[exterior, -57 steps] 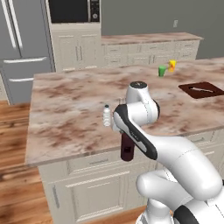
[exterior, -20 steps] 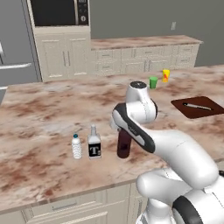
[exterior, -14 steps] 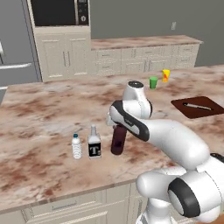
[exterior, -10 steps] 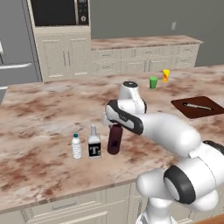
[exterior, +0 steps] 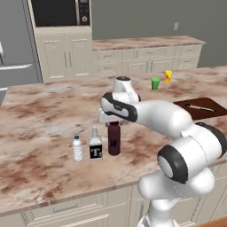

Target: Place the drinks on the dining counter in a tight cluster.

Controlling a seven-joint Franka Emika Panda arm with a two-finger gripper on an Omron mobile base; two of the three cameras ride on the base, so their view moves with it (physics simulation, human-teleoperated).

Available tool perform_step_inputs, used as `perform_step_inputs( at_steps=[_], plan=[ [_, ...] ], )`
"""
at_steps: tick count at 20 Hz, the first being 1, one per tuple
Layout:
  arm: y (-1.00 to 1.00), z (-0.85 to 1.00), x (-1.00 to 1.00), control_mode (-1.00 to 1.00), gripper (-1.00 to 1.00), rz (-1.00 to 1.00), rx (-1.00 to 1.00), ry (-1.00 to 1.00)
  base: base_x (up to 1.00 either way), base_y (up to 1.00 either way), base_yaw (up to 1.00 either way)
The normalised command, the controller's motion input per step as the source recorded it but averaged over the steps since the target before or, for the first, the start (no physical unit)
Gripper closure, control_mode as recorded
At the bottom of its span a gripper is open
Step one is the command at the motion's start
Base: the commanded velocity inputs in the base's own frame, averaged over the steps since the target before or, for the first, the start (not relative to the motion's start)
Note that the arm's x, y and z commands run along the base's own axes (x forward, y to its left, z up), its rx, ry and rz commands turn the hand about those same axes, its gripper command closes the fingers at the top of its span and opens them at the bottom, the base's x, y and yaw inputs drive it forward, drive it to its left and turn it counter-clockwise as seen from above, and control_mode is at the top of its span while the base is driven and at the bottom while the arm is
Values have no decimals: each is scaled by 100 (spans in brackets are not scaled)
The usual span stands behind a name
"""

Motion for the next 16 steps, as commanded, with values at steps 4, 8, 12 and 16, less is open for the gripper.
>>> perform_step_inputs(
  at_steps=[4,8,12,16],
  plan=[
    [-10,-28,-29,-100,100,0,0,1,0,0,0],
    [0,-29,-41,-100,100,-2,0,0,0,0,0],
    [0,-34,-31,-100,100,-7,0,0,0,0,0],
    [0,-30,-14,-100,100,-10,0,-14,0,0,0]
  ],
)
